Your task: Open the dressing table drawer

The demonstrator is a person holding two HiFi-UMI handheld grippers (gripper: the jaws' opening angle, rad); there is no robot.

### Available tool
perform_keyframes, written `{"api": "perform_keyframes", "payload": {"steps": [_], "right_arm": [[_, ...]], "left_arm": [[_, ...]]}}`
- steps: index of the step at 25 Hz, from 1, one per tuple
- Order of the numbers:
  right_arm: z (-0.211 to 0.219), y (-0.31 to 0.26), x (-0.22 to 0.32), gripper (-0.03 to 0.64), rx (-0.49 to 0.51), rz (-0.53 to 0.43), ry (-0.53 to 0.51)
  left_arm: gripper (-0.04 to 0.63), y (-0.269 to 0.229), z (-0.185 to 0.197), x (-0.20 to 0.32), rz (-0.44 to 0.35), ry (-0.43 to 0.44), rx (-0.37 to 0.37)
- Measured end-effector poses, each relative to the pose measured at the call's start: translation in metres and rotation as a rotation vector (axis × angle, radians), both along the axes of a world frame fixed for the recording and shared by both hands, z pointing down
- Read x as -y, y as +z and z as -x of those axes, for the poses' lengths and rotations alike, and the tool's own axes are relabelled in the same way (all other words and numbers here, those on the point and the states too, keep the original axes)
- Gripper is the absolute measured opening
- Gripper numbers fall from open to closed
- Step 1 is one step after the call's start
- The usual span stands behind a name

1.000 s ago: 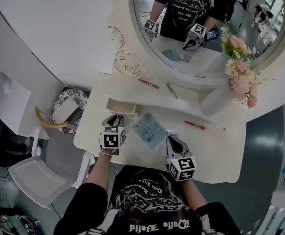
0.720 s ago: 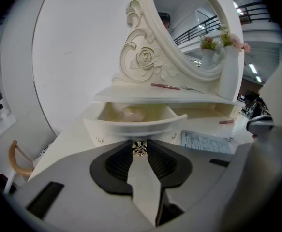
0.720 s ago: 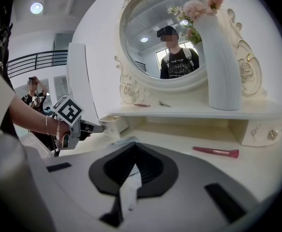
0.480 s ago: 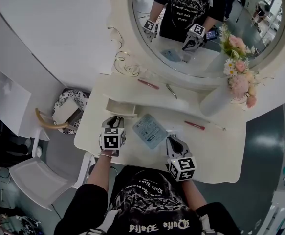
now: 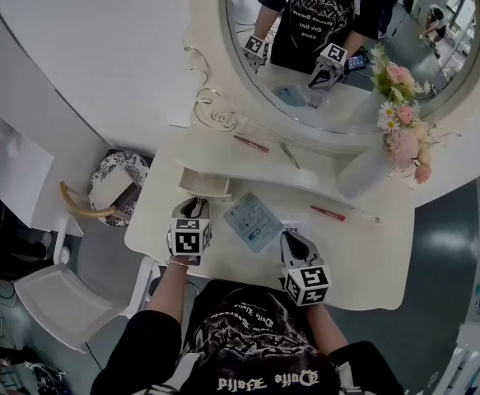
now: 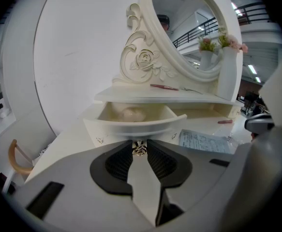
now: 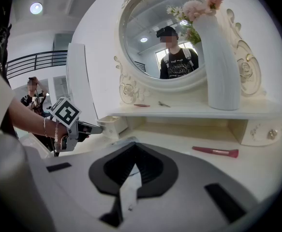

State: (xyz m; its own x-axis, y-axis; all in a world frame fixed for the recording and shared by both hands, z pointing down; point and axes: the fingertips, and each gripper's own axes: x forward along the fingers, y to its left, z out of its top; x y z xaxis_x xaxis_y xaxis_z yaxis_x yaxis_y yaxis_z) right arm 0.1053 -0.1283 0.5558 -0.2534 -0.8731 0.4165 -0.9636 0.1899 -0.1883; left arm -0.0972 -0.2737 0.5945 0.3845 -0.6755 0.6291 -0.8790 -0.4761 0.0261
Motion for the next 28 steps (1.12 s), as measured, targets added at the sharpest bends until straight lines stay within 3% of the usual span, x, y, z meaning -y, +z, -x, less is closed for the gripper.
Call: {"api": "perform_keyframes", "payload": {"steps": [9,14,28], "right_arm": [[-0.001,0.002,0.0,0.011,0.004,0.008,0.007],[-0.001,0.002,0.0,0.011,0.003,0.009,0.007],[0.002,0.002,-0.001,0.011,0.0,0.015,-0.007]], "left_arm": [[0.101,0.0,0.0,0.0,-0.015,-0.009,-0.016],[0.103,0.0,0.002,-0.001,-0.01,-0.071,-0.09],[0.115,0.002,0.011,-0.019,-0.01,-0.096,-0.118]]}}
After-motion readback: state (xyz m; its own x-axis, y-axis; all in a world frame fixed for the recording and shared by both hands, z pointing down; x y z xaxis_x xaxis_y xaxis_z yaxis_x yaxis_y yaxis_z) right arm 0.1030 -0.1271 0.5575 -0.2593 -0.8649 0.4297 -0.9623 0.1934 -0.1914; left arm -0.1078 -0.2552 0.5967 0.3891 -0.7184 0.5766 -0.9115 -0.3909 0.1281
